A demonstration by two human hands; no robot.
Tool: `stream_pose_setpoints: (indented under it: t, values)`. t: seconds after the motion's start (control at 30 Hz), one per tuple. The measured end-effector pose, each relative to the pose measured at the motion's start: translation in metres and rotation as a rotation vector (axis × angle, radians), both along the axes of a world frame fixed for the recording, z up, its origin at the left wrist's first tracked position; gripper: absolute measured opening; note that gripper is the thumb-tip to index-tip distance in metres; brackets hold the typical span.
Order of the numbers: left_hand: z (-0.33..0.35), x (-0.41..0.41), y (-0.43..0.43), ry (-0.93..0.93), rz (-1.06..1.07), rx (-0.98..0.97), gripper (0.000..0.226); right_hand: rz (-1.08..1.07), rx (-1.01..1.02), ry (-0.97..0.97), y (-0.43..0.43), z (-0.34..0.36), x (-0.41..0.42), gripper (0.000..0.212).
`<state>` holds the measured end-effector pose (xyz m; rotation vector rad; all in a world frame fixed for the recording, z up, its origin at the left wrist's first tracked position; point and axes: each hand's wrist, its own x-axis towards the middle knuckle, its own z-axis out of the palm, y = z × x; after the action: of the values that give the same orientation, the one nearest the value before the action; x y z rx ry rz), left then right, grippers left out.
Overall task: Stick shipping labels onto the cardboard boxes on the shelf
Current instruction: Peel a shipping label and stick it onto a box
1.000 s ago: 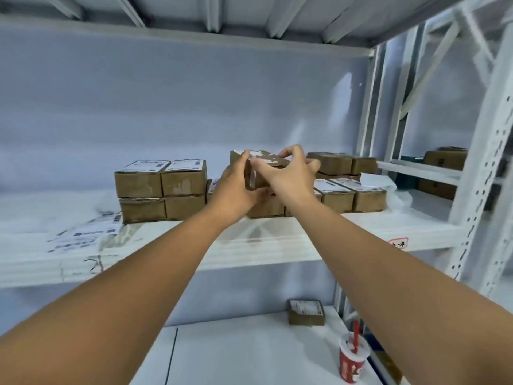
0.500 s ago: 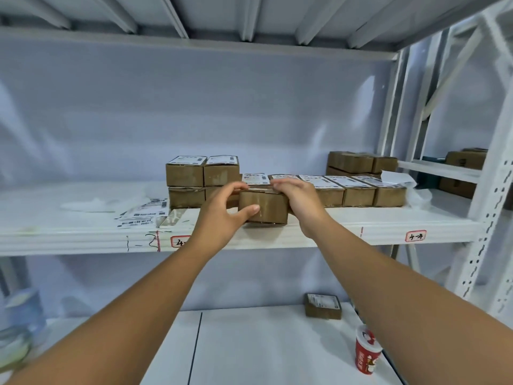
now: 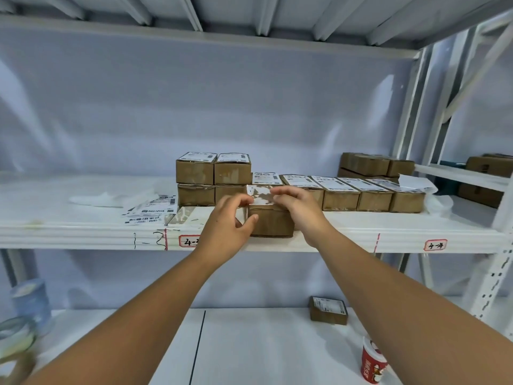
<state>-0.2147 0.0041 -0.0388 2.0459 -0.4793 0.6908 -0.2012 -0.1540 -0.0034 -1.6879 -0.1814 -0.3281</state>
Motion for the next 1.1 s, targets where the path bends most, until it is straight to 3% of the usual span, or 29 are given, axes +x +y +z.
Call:
stream_pose_setpoints:
  t: [0.07,0.23,0.33,0.57,0.8,0.9,1.1]
  values:
    - [-0.003,0.002,0.001,0.011,0.003,-0.036,0.023,-0.036,-0.038,-0.038,-0.001,-0.001,0.0,0.017]
    - [-0.002,0.005,-0.001,-0.004,-0.003,-0.026,0.024,-0.351,-0.393,-0.288,0.002,-0.002,-0.003,0.018]
    - [0.0,0.005,-0.003,-0.025,0.008,0.012,0.028,-0.404,-0.519,-0.409,0.018,0.004,-0.007,0.016]
    - [-0.003,0.01,0.004,-0.069,0.026,-0.092,0.032,-0.327,-0.732,-0.482,0.049,0.008,-0.015,0.017]
    - [-0.013,0.032,0.059,-0.114,0.513,0.206,0.037,-0.076,-0.888,-0.551,0.086,0.01,-0.021,0.02]
    - [-0.011,0.04,0.097,-0.132,0.662,0.298,0.028,0.019,-0.933,-0.533,0.11,0.01,-0.016,0.023]
    - [-0.001,0.059,0.157,0.198,0.63,0.309,0.03,0.112,-1.146,-0.351,0.153,0.001,0.011,0.033]
